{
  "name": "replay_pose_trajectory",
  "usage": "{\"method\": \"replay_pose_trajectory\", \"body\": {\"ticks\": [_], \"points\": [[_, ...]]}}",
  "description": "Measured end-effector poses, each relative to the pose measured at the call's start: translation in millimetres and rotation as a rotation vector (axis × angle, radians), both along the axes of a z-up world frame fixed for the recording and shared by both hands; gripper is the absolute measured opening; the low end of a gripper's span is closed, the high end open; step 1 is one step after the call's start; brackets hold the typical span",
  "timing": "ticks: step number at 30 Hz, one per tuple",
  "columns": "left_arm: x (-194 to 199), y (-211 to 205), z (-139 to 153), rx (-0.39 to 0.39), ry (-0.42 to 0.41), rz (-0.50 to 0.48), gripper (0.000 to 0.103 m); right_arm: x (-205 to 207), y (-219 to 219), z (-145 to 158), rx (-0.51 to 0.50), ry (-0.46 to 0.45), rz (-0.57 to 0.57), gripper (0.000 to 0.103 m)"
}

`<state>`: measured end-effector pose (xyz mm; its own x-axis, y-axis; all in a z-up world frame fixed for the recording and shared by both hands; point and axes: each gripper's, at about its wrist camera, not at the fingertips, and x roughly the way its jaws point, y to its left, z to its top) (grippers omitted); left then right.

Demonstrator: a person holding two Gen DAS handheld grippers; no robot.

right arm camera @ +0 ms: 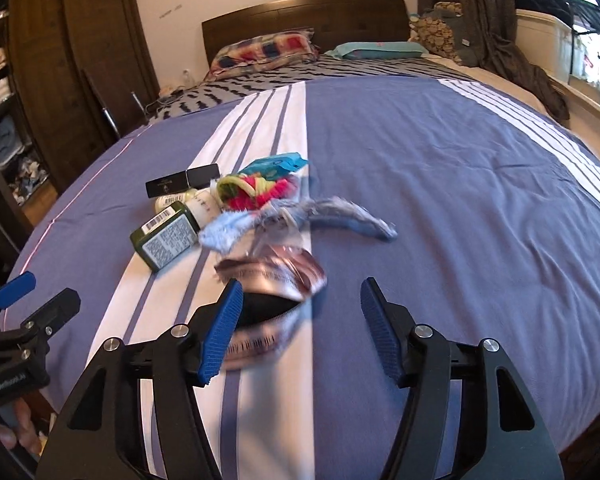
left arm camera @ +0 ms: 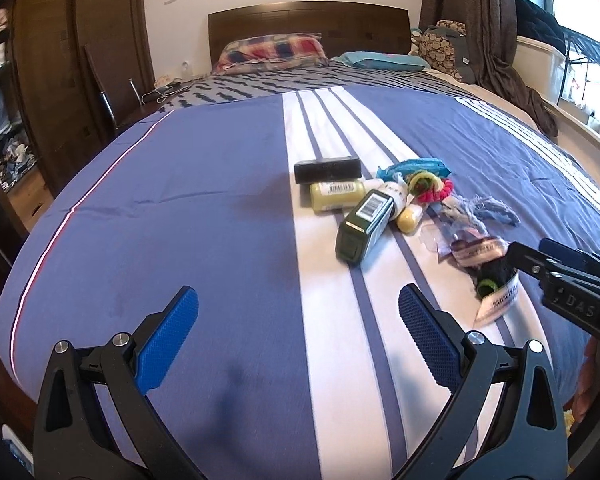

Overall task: Collect trash
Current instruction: 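Grasp the green-labelled bottle with the left gripper while the right grasps the wrapper strip, then carry the green bottle and wrapper strip down toward the bin below the bed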

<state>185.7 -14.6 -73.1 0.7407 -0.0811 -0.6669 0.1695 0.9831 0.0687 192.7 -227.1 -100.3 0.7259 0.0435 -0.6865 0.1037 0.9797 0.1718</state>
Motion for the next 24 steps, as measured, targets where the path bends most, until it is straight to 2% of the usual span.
{"method": "replay_pose_trajectory", "body": {"ticks": [8, 9, 11, 12, 13, 14, 20, 24], "points": [[23.1, -5.5, -9.7, 0.008, 0.027, -0.021, 0.09, 23.0, -13.1, -15.4, 0.103, 0.04, 0.008, 0.059], [25.8, -6.5, -10.9, 0.007, 0.031, -0.026, 0.089, 24.4, -13.7, -16.1, 0.116, 0.041, 0.014, 0.055], [31.0, -11.1, -14.1, 0.004, 0.039, -0.036, 0.086, 25.6, -13.7, -14.9, 0.15, 0.032, 0.045, 0.029], [33.8, -12.6, -15.5, 0.002, 0.042, -0.041, 0.084, 24.8, -13.0, -12.9, 0.143, 0.025, 0.045, 0.023], [35.7, -14.5, -16.6, 0.0, 0.045, -0.047, 0.083, 24.1, -12.0, -9.9, 0.117, 0.015, 0.039, 0.013], [38.4, -17.3, -17.8, -0.003, 0.049, -0.058, 0.082, 24.3, -11.9, -7.8, 0.101, 0.01, 0.038, 0.009], [56.5, -31.3, -21.7, -0.022, 0.059, -0.103, 0.079, 20.8, -17.5, 0.3, 0.105, -0.016, 0.05, 0.004], [73.7, -39.0, -28.8, -0.013, 0.078, -0.113, 0.067, 15.1, -29.1, 21.6, 0.092, -0.072, 0.031, 0.004]]}}
